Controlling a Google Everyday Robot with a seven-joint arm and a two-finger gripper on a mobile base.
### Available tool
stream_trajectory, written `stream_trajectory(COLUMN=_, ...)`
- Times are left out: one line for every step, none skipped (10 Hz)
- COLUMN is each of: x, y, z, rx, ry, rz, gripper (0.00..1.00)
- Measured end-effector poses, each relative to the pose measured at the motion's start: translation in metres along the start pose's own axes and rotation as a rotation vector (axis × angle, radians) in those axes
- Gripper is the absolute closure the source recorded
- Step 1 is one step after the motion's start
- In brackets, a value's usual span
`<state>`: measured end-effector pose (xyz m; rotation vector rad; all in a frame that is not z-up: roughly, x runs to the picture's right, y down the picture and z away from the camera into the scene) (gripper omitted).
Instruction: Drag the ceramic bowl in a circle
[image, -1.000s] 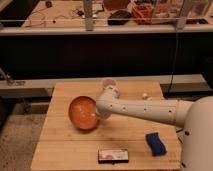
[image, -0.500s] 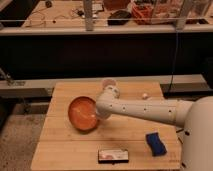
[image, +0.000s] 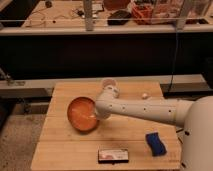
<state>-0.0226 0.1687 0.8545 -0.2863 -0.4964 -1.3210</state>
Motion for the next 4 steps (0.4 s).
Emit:
stream_trajectory(x=0.0002, y=-0.0001, z=0.0001, rx=-0.003, ry=0.004, rz=0.004, gripper=0.71)
stream_trajectory(x=0.0004, y=0.0002, z=0.0009, rx=-0.005, ry=0.005, rz=0.007, gripper=0.63)
stream_trajectory(x=0.0006, y=0.0002, z=0.0016, rx=-0.009, ry=0.003, rz=0.011, gripper=0.54)
stream_trajectory(x=0.0002, y=0.0002, z=0.0026, rx=-0.014, ry=0.0, rz=0.014, gripper=0.4)
